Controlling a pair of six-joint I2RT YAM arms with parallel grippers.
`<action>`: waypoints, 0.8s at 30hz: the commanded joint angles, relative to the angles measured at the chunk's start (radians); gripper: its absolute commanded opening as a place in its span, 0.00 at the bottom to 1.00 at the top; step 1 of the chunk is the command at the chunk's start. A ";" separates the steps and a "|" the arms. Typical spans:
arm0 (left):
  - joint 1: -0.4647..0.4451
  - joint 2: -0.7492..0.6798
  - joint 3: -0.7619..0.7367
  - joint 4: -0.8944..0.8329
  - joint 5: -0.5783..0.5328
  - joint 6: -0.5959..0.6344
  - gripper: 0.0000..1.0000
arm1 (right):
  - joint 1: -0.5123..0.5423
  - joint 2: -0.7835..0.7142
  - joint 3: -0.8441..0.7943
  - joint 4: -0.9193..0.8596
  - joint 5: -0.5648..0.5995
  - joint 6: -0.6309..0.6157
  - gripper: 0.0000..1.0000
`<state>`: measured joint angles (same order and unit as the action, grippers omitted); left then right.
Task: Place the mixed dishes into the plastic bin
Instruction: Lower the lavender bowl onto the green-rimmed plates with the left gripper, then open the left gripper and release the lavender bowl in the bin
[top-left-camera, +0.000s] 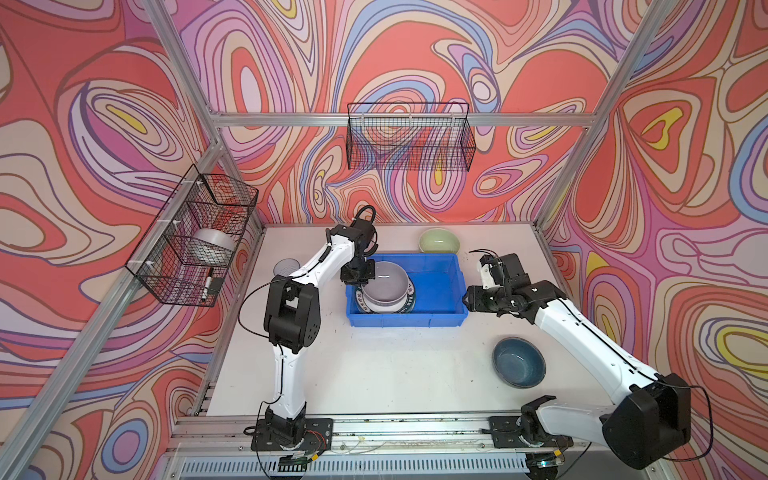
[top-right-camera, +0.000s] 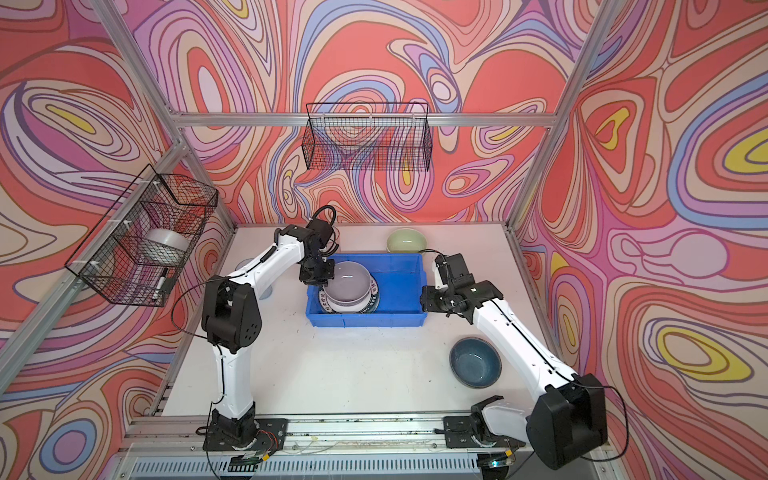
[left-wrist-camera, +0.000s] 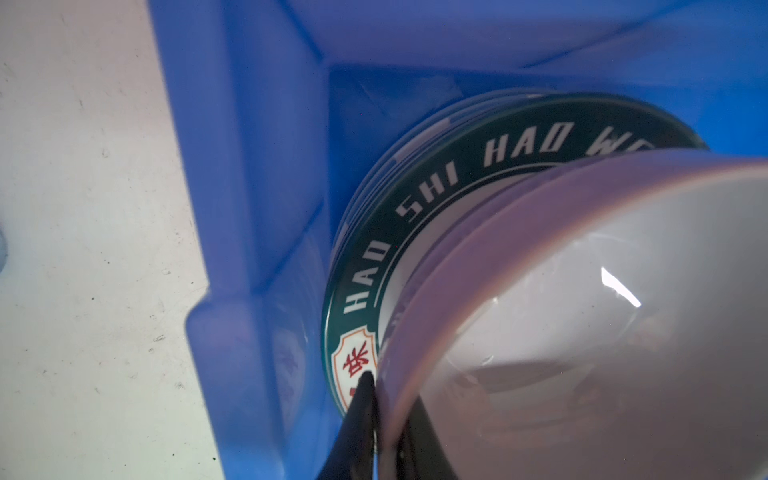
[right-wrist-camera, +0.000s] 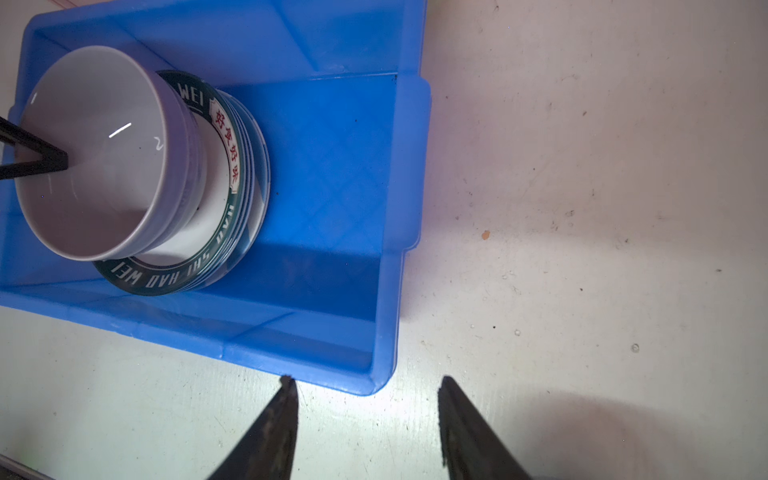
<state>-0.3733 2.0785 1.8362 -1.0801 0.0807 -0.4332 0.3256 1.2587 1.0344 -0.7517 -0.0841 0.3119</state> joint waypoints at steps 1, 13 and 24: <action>-0.006 -0.021 -0.014 -0.017 0.013 0.002 0.21 | -0.005 -0.018 -0.011 0.008 0.015 -0.002 0.56; -0.005 -0.119 -0.048 -0.046 -0.005 -0.011 0.35 | -0.005 -0.013 -0.014 0.015 0.011 -0.001 0.56; 0.002 -0.360 -0.221 -0.013 -0.101 -0.062 0.42 | -0.005 0.018 -0.019 0.056 -0.018 0.019 0.67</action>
<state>-0.3733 1.7741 1.6917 -1.0767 0.0425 -0.4591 0.3256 1.2686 1.0290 -0.7269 -0.0925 0.3191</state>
